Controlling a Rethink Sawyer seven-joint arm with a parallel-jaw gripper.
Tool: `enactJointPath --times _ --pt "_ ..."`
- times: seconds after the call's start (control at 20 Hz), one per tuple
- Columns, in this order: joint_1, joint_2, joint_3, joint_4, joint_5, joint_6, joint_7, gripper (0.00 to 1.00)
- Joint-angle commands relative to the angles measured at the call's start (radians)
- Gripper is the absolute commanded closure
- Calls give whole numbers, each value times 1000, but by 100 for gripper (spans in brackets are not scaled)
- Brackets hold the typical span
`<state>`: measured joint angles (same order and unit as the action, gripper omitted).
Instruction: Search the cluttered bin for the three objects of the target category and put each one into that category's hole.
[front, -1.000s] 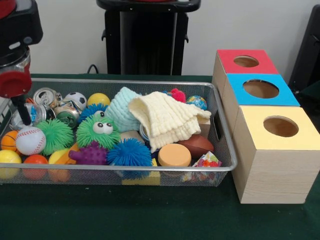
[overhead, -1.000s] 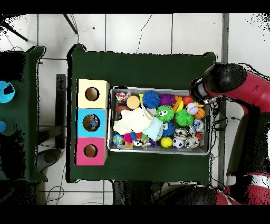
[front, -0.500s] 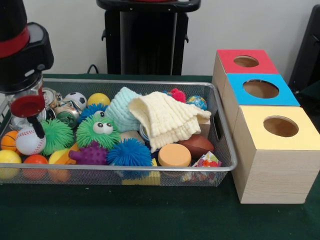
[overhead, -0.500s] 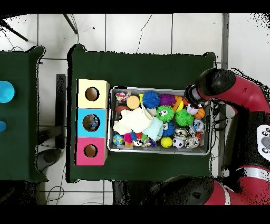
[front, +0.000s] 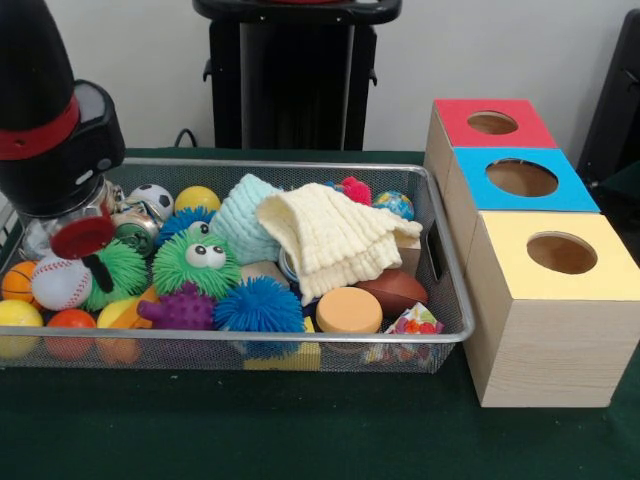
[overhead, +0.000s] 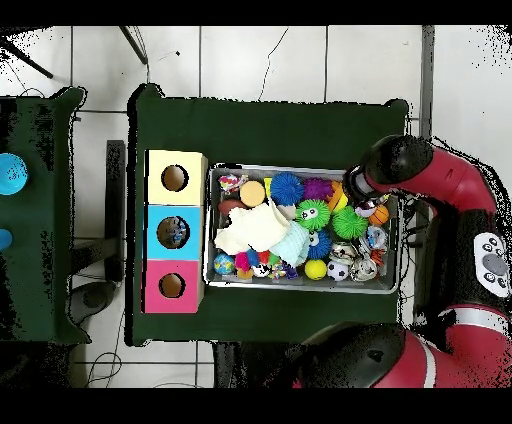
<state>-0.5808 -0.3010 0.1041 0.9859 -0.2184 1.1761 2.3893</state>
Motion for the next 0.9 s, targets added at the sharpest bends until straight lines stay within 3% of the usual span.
enactJointPath --times 0.05,0.3,0.4,0.65,0.9 --pt "-5 -77 87 19 -39 127 -330 0" --pt "-37 -232 65 117 -15 137 -354 0" --pt "-32 -261 62 118 -14 157 -346 0" --pt "-27 -252 85 93 -8 180 -318 0" --pt "-25 -233 72 145 -19 108 -259 0"
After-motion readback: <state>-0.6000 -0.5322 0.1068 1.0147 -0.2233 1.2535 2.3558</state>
